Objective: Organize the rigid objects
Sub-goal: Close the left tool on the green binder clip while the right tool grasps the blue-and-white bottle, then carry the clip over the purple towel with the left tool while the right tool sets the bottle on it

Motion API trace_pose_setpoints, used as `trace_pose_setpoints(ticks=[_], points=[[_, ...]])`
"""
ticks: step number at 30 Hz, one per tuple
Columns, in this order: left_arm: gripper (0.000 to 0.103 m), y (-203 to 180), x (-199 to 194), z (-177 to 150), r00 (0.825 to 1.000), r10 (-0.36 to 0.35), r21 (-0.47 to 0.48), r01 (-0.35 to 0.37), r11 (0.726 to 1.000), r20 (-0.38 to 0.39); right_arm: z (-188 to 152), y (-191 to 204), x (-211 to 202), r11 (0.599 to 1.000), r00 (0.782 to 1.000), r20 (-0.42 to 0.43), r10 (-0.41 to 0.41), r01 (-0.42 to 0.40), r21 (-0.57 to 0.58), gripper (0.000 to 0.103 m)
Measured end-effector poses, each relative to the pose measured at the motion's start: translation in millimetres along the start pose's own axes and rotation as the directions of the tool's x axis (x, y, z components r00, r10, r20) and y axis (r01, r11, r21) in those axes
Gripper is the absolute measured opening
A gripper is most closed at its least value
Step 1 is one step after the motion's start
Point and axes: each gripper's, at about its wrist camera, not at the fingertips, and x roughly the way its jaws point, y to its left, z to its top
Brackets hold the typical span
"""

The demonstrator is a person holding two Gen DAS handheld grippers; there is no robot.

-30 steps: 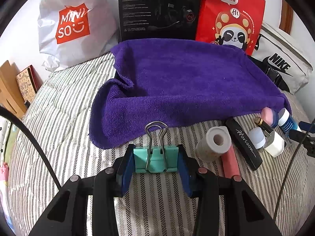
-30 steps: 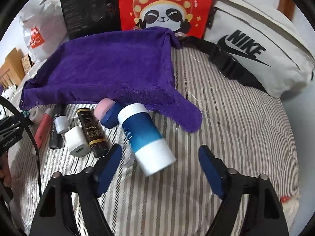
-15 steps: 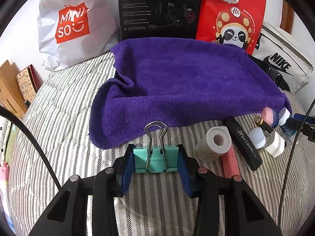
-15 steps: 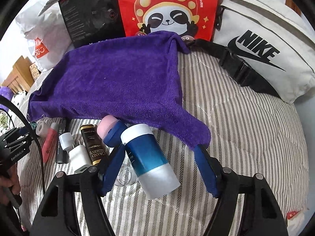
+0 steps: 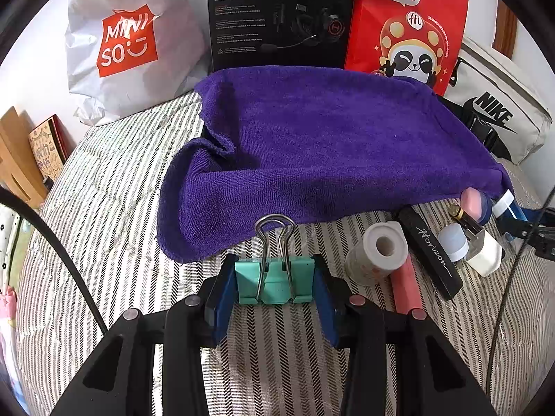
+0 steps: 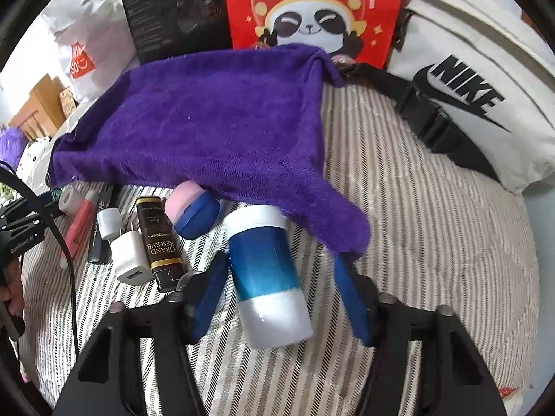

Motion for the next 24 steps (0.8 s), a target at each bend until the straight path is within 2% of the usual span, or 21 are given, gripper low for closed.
trace_pose_setpoints(ticks=[1,2,8,14,24], points=[[0.04,0,0,0,1.0,0.0,0.0,0.0,1.0,0.001,0,-1,2,1.0,1.0,-0.011,0.005,-0.005,0.011,0.038],[0.04,0,0,0,1.0,0.001,0.001,-0.001,1.0,0.001,0,-3,4,1.0,1.0,-0.021,0.005,-0.004,0.029,0.036],[0.04,0,0,0,1.0,0.0,0.001,0.0,1.0,0.002,-13,-21,-4,0.989,0.998,-0.053,-0.036,0.043,0.14,0.036],[0.04,0,-1,0,1.0,0.0,-0.001,0.0,1.0,0.008,-23,-12,-5,0.99,0.995,0.002,-0.095,0.094,0.104,0.037],[0.039,8,-9,-3,0.999,-0.047,-0.02,0.047,0.999,-0.025,-30,-21,-15,0.989,0.999,-0.014,-0.036,0.038,0.142,0.036]])
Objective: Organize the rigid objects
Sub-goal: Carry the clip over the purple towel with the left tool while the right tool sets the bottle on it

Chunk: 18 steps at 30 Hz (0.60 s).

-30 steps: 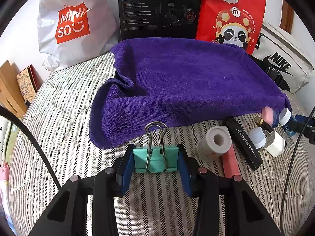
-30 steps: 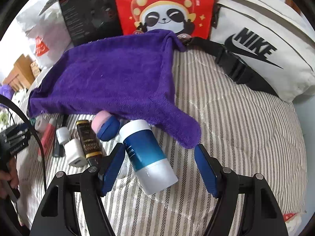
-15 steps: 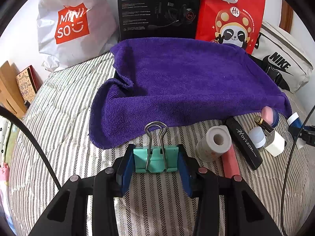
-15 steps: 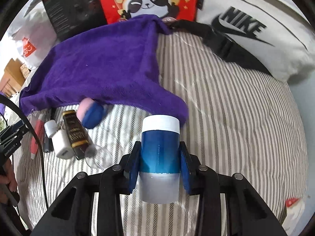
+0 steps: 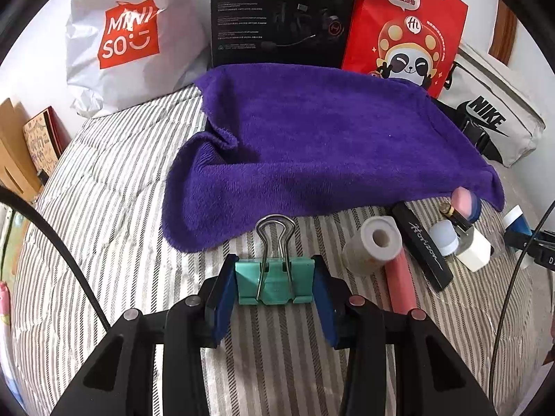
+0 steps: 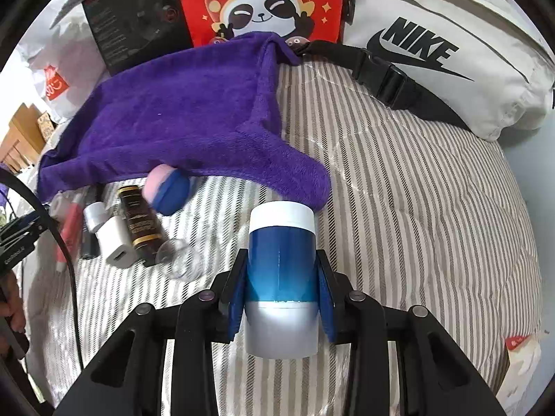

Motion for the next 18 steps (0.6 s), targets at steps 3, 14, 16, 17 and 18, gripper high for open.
trace_pose_setpoints(ticks=[3,14,16,17,18], points=[[0.039,4,-8,-2,0.999,-0.032,-0.022,0.032,0.999,-0.004,-2,3,-9,1.0,1.0,0.006,0.012,-0.012,0.004,0.036],[0.039,11,-43,16,0.998,-0.046,-0.013,0.046,0.999,0.052,20,21,-44,0.998,0.996,0.07,0.054,-0.052,-0.031,0.036],[0.039,15,-46,21,0.997,-0.056,-0.018,0.057,0.998,0.059,29,25,-46,0.998,0.995,0.081,0.064,-0.061,-0.035,0.036],[0.039,16,-48,24,0.996,-0.06,-0.02,0.062,0.998,0.062,32,25,-46,0.997,0.994,0.084,0.067,-0.064,-0.038,0.036],[0.039,17,-50,28,0.996,-0.062,-0.02,0.063,0.998,0.068,35,27,-46,0.997,0.994,0.089,0.069,-0.065,-0.041,0.036]])
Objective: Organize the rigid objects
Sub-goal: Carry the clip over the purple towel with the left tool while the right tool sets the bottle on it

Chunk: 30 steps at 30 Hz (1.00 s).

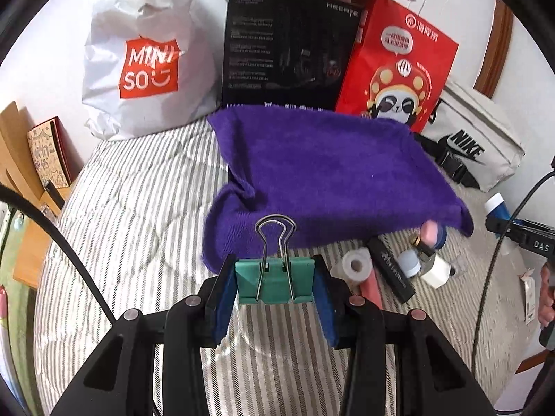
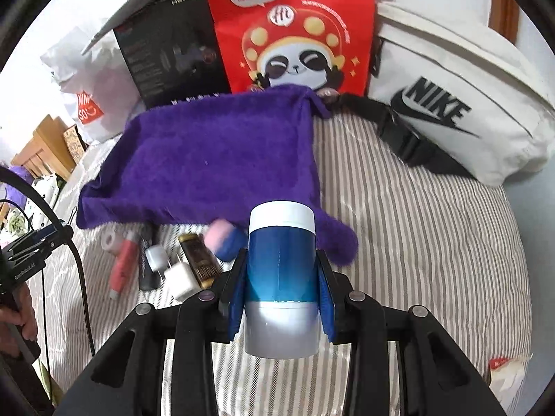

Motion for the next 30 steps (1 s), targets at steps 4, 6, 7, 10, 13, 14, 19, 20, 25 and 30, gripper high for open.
trace_pose_setpoints(ticks=[4,6,7,10,13,14,19,20,25,30], points=[[0.039,4,-3,14,1.0,0.002,0.009,-0.003,1.0,0.017,14,5,0,1.0,1.0,0.021,0.01,-0.009,-0.016,0.036],[0.039,6,-2,22,1.0,0.005,0.012,-0.005,1.0,0.022,22,8,2,1.0,0.999,0.03,0.017,-0.017,-0.02,0.036],[0.039,7,-1,27,1.0,0.005,0.014,-0.005,1.0,0.025,27,9,3,1.0,0.999,0.033,0.02,-0.02,-0.022,0.036],[0.039,8,4,41,0.999,0.002,0.015,-0.003,1.0,0.035,38,13,8,0.999,0.999,0.042,0.024,-0.023,-0.028,0.036],[0.039,9,10,54,0.999,-0.006,0.014,0.006,1.0,0.044,51,14,14,0.999,0.998,0.048,0.031,-0.03,-0.033,0.036],[0.039,9,12,58,0.999,-0.009,0.014,0.009,1.0,0.047,54,14,16,0.999,0.998,0.048,0.033,-0.031,-0.034,0.036],[0.039,15,23,74,0.998,-0.017,-0.002,0.017,1.0,0.055,71,13,32,0.999,0.998,0.052,0.036,-0.034,-0.032,0.036],[0.039,16,25,76,0.998,-0.018,-0.005,0.019,1.0,0.054,75,12,36,0.999,0.998,0.05,0.037,-0.035,-0.032,0.036],[0.039,22,38,83,0.999,-0.013,-0.027,0.014,1.0,0.042,94,12,63,0.999,0.998,0.045,0.04,-0.038,-0.036,0.036],[0.039,30,48,83,1.0,-0.007,-0.04,0.008,0.999,0.019,112,15,97,0.998,0.999,0.025,0.044,-0.043,-0.044,0.036]])
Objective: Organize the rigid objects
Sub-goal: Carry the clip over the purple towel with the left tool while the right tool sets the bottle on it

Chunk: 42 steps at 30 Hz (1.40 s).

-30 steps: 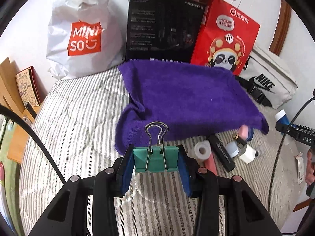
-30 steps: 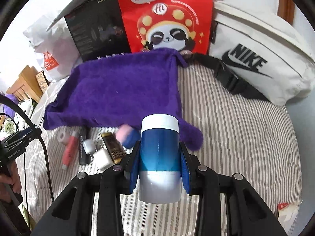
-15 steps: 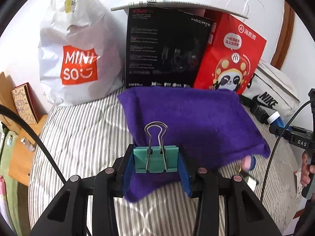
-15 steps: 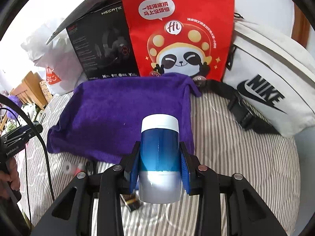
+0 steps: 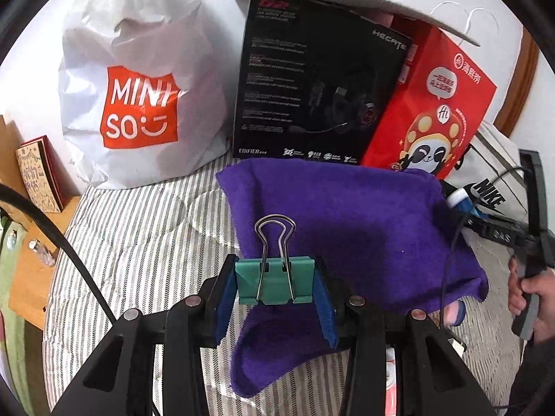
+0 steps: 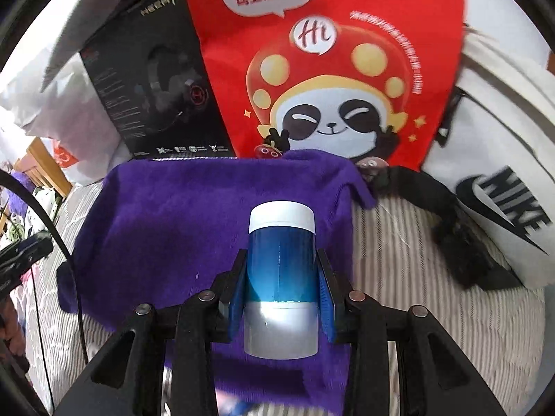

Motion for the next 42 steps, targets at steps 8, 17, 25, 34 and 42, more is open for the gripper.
trace_pose_setpoints(ticks=[8,17,25,34,42], points=[[0.039,8,8,0,1.0,-0.004,-0.023,0.004,1.0,-0.015,25,1,56,0.998,0.996,-0.068,-0.054,0.051,-0.032,0.036],[0.039,8,19,-1,0.999,-0.024,-0.024,0.023,0.999,-0.029,34,-2,83,0.997,0.989,-0.128,-0.078,0.075,-0.025,0.036],[0.039,5,25,2,0.999,-0.038,-0.021,0.038,0.999,-0.037,34,-5,81,0.998,0.99,-0.129,-0.049,0.044,-0.037,0.046],[0.039,0,38,10,0.995,-0.089,-0.038,0.088,0.995,-0.042,29,3,61,0.998,0.986,-0.159,-0.049,0.044,-0.034,0.053],[0.039,-16,73,34,0.995,-0.079,-0.008,0.078,0.997,-0.065,-9,-1,-17,1.0,0.997,-0.076,-0.021,0.022,0.018,0.058]])
